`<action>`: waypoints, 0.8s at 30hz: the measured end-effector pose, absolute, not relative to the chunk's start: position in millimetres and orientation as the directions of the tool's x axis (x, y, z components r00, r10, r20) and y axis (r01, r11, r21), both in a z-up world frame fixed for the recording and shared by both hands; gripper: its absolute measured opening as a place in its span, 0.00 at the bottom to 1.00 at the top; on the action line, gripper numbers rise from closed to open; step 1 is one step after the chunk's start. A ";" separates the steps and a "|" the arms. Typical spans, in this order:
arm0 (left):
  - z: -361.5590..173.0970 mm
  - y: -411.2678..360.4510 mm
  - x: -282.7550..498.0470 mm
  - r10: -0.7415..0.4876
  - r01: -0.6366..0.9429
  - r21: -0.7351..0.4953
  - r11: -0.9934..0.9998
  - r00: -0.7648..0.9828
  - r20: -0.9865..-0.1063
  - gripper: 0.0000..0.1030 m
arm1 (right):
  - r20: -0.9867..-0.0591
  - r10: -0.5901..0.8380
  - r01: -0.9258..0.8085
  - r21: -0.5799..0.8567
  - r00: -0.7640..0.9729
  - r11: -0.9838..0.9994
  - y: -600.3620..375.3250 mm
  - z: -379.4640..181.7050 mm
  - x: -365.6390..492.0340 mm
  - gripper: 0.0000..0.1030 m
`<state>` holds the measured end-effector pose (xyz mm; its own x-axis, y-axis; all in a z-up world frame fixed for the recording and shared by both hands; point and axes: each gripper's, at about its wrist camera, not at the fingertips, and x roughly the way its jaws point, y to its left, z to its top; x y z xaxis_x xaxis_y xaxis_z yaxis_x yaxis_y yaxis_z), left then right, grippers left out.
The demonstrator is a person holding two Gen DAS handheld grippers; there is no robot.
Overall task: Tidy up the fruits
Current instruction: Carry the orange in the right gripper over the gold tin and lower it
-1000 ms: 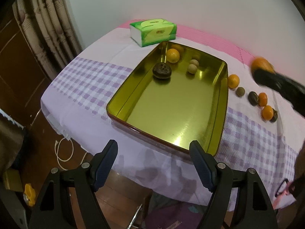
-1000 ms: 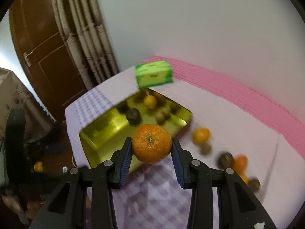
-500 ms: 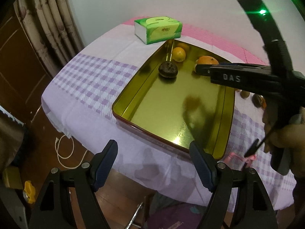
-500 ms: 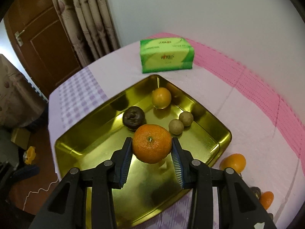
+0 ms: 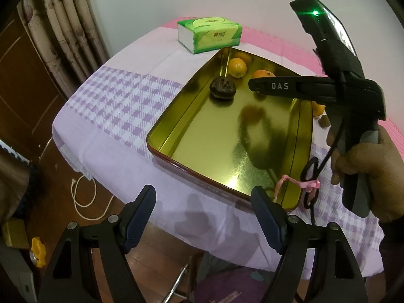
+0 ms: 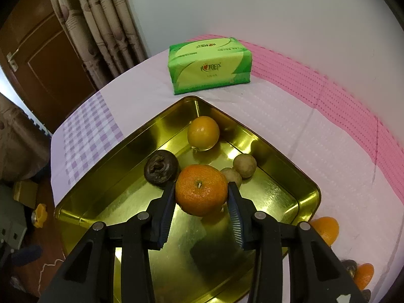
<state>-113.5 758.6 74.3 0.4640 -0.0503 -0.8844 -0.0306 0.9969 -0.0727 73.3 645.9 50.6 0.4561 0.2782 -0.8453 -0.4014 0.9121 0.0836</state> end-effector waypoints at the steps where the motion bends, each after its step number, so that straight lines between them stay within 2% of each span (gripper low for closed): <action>1: 74.3 758.2 -113.7 -0.049 -0.029 -0.071 0.997 0.465 -0.884 0.77 | -0.846 0.279 -0.396 0.089 0.455 0.914 645.3 49.4 74.8 0.37; 17: 75.9 754.1 -113.9 -0.051 -0.016 -0.066 0.998 0.467 -0.883 0.82 | -0.835 0.304 -0.378 0.127 0.459 0.917 652.4 47.1 82.6 0.38; 24: 77.2 751.9 -113.7 -0.051 -0.011 -0.064 0.998 0.471 -0.880 0.84 | -0.796 0.351 -0.366 0.177 0.492 0.914 647.7 59.8 81.8 0.38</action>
